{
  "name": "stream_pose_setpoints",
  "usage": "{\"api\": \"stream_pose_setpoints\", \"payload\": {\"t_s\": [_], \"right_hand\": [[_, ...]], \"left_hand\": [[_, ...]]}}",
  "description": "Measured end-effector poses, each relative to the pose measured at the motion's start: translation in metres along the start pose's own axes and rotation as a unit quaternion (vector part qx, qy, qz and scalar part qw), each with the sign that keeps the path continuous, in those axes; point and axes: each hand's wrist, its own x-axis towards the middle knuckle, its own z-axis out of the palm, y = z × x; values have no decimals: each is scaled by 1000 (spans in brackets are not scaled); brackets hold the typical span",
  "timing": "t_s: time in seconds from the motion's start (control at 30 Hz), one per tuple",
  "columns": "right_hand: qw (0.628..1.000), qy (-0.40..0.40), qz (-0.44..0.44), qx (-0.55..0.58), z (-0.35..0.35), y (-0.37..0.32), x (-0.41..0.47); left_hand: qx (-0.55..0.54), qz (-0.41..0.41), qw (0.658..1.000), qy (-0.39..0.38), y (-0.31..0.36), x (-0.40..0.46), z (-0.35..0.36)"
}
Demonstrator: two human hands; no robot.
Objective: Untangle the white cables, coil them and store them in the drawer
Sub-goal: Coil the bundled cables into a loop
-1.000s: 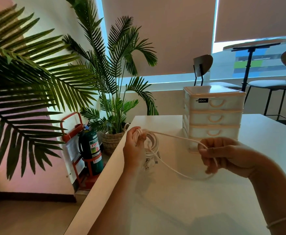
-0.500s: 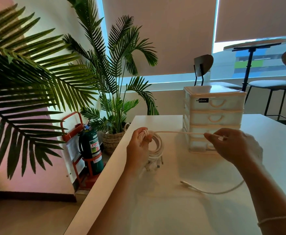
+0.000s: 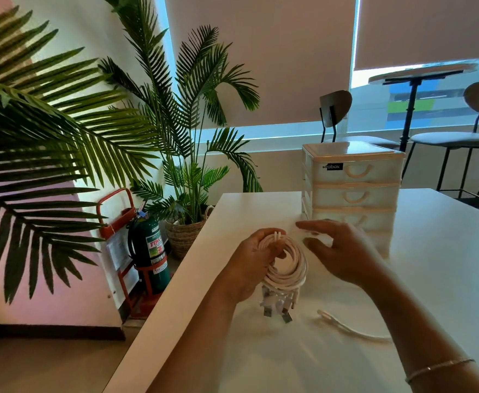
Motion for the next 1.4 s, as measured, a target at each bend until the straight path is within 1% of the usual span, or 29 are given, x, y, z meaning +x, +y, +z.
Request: {"api": "stream_pose_setpoints", "payload": {"t_s": [0.07, 0.1, 0.2, 0.3, 0.4, 0.5, 0.6, 0.7, 0.77, 0.9, 0.97, 1.1, 1.17, 1.23, 1.3, 1.37, 1.4], "right_hand": [[999, 26, -28, -14, 3, 2, 1], [999, 43, -32, -4, 4, 4, 1], [994, 75, -11, 77, 0, 6, 2], [985, 75, 23, 157, -3, 4, 3], [959, 31, 81, 270, -4, 2, 2], [934, -12, 134, 331, -6, 2, 1], [922, -55, 168, 345, -3, 5, -1], [905, -114, 181, 366, -1, 7, -2], [908, -148, 176, 350, -1, 9, -3], [916, -174, 190, 308, 1, 13, -3], [910, -175, 211, 311, 4, 15, -3], [883, -165, 240, 367, 6, 16, -2], [887, -150, 234, 370, 7, 14, -2], [914, -98, 220, 327, 9, 11, 0], [941, -22, 185, 281, 10, 6, 1], [957, 46, 120, 259, 10, -3, 1], [966, 66, 80, 235, 11, -7, -1]], "left_hand": [[-3, 2, 1000, -8, 1, -1, 0], [-2, 1, 1000, -18, 2, -1, 0], [-6, -6, 997, -71, 6, -3, 5], [-26, -15, 996, -89, 10, -4, 10], [-26, -4, 996, -84, 11, -5, 11], [-27, 8, 996, -89, 12, -7, 14], [-31, 28, 996, -81, 12, -8, 16], [-45, 43, 996, -71, 13, -9, 18], [-29, 49, 996, -62, 13, -10, 20], [33, 58, 997, -29, 10, -8, 21], [45, 60, 997, -20, 8, -7, 21], [45, 69, 996, -15, 7, -7, 20], [44, 71, 996, 0, 6, -6, 19], [49, 68, 996, 42, 3, -2, 17], [61, 63, 992, 87, 1, 1, 14], [95, 63, 987, 116, -1, 3, 12], [110, 66, 984, 127, -1, 3, 12]]}}
